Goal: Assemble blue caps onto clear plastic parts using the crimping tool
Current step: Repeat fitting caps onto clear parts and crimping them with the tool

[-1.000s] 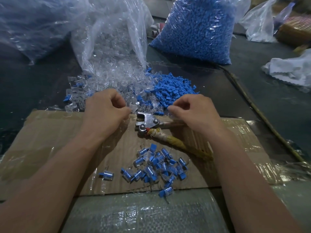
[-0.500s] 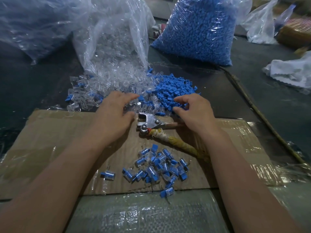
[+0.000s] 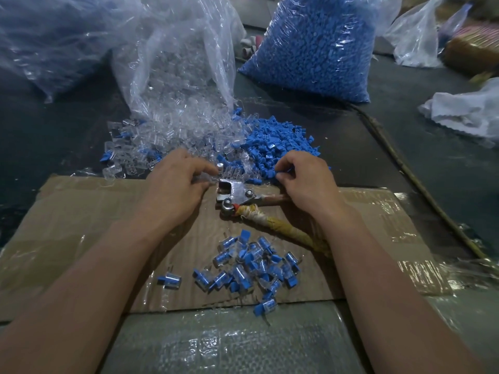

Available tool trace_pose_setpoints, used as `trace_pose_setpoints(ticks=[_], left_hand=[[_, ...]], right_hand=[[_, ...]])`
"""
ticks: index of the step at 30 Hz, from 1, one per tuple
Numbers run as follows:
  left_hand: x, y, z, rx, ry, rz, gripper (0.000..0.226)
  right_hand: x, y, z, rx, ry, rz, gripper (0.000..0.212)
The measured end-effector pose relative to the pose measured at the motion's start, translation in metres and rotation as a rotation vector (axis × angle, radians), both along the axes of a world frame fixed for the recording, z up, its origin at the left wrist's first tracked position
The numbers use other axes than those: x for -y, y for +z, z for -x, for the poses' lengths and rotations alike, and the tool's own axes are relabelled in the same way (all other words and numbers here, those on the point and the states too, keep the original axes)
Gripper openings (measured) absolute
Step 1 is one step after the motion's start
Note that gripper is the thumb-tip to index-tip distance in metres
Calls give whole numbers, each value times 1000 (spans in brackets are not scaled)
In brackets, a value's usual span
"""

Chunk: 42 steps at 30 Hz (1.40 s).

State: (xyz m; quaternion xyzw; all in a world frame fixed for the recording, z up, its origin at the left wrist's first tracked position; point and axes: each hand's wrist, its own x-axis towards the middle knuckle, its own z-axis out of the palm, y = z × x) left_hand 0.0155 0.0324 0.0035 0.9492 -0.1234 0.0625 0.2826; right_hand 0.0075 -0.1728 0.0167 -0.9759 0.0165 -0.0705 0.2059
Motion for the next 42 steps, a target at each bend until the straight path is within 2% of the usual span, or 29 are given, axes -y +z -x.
trace_pose_setpoints(ticks=[9,14,17,21,26,29,36,42], left_hand=[[3,2,3,55,-22,15,20],[2,3,3,24,65,197,22],[0,8,5,-9,72,353,13],[2,13,12,-24,33,437,23],[5,20,18,-140,39,603,14],[8,24,23,-204,37,728,18],[14,30,29,-236,31,785,22],[16,32,32,-214,25,808,20]], right_hand=[[1,4,3,40,5,-96,11],[1,5,3,45,32,-111,34],[1,6,4,54,38,-151,27],[1,9,7,76,28,-230,13],[-5,15,13,151,80,-260,15],[-14,20,19,204,88,-400,25],[-33,26,31,189,201,-646,28],[-43,23,35,189,326,-613,19]])
